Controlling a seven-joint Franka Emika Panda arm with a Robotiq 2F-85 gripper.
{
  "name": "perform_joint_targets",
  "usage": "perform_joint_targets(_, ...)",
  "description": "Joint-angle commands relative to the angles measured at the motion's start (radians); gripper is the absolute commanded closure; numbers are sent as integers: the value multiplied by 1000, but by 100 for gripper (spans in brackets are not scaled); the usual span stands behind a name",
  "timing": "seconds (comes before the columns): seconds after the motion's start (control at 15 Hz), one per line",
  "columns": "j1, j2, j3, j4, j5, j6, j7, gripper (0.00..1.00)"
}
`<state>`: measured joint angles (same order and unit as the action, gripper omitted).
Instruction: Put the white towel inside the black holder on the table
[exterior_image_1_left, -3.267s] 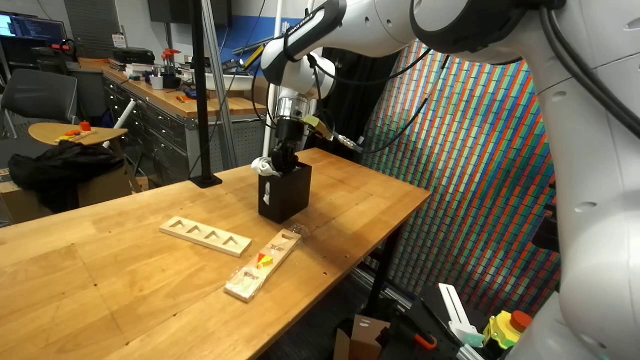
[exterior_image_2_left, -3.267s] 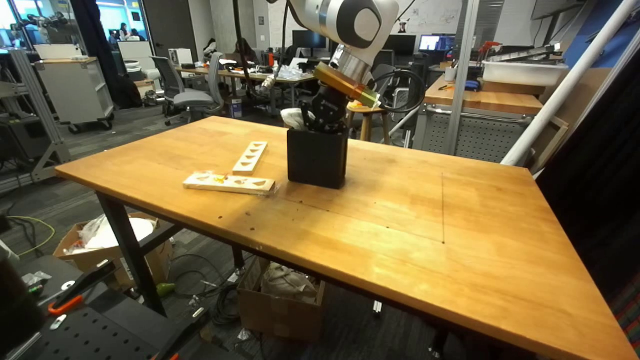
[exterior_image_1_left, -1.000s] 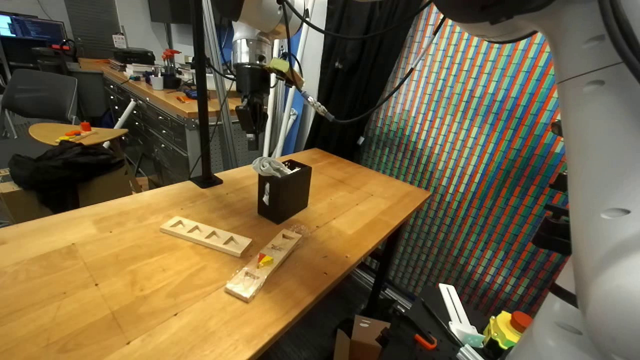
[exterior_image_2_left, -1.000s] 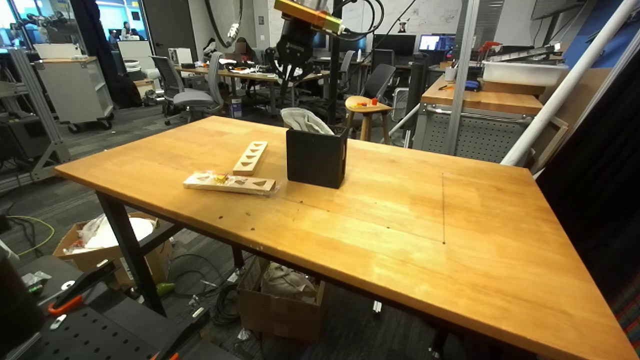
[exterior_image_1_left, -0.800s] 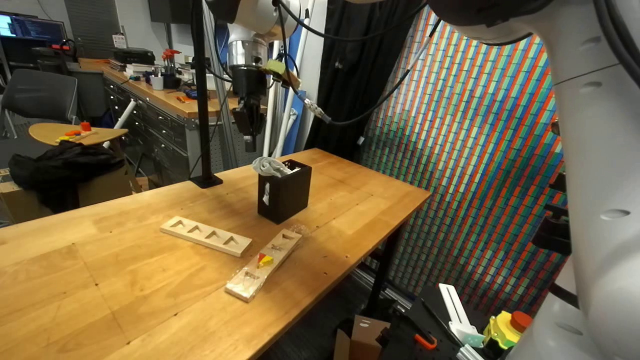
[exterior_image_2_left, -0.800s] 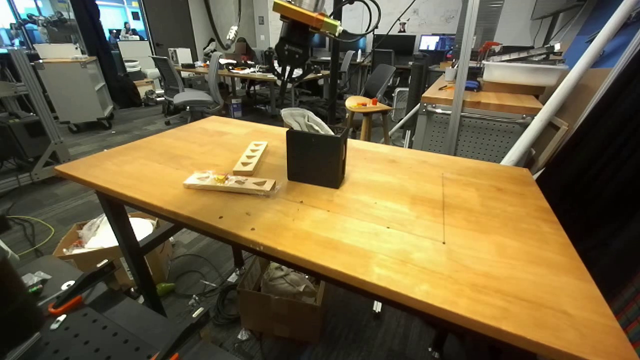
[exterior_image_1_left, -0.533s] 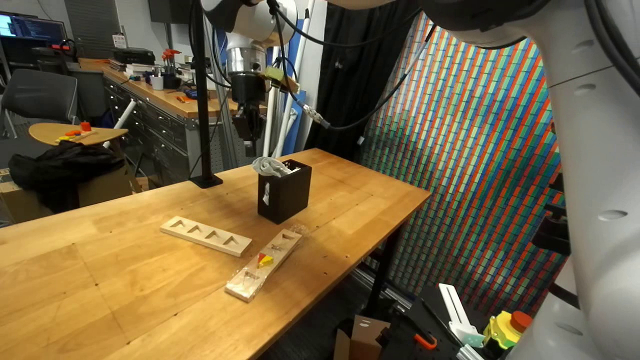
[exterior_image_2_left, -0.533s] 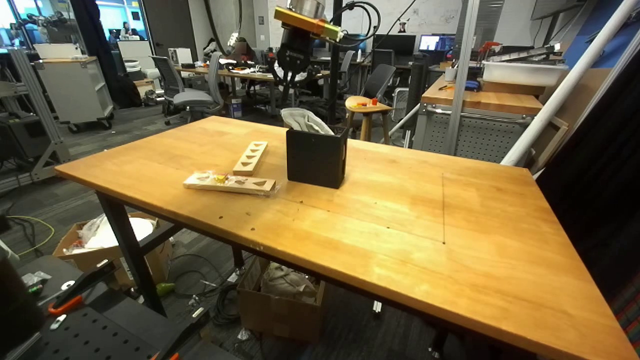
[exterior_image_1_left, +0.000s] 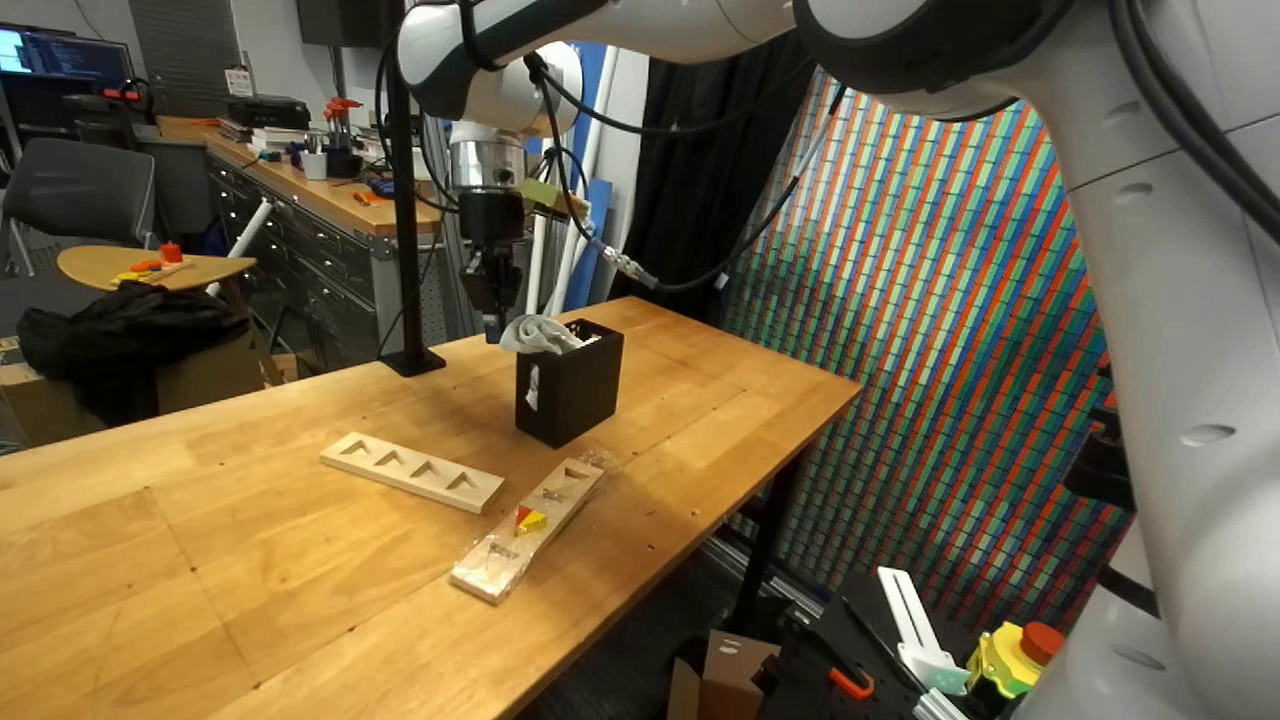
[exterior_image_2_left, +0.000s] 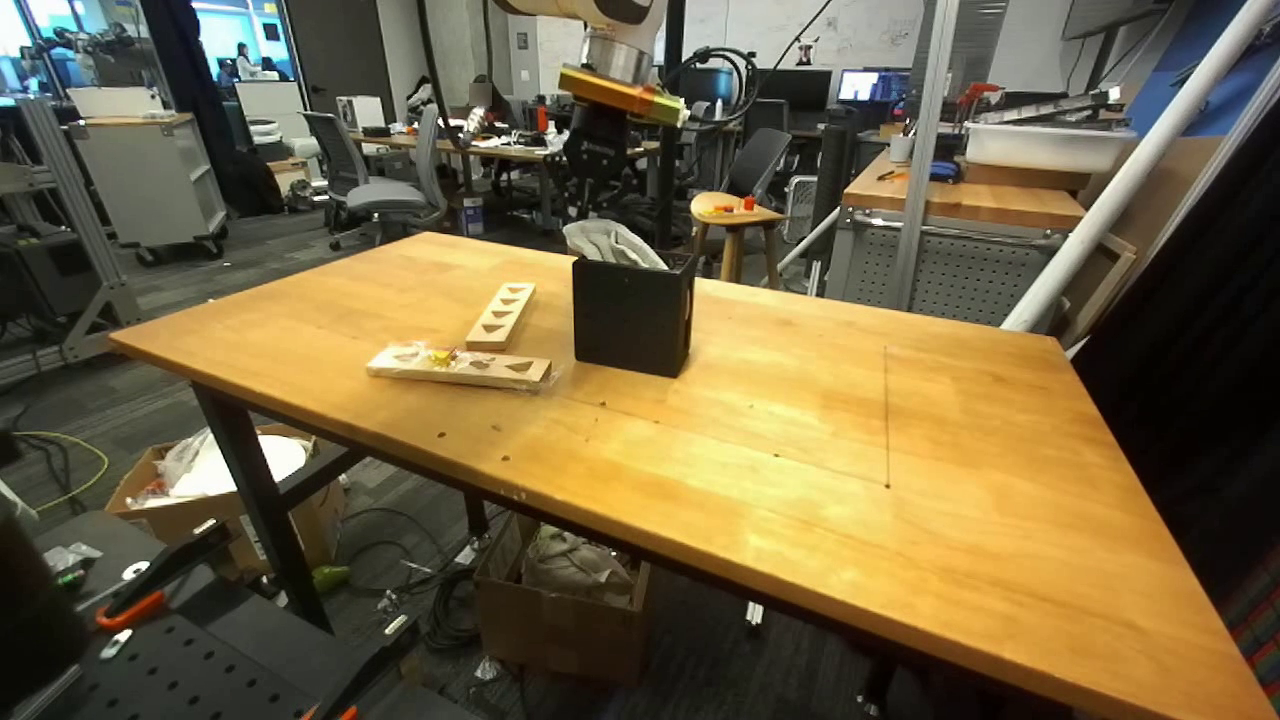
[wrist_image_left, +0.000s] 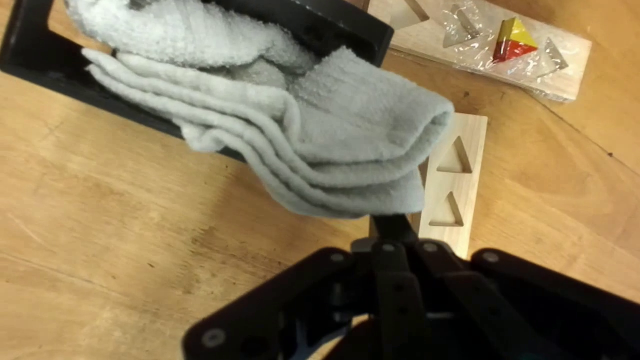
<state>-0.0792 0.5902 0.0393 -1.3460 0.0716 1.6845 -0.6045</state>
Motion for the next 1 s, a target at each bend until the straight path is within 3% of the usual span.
perform_joint_targets(0.0, -11, -28, 1, -40, -26, 50, 18, 100)
perform_joint_targets(0.93, -66, -183, -26, -253, -23, 142, 50, 100)
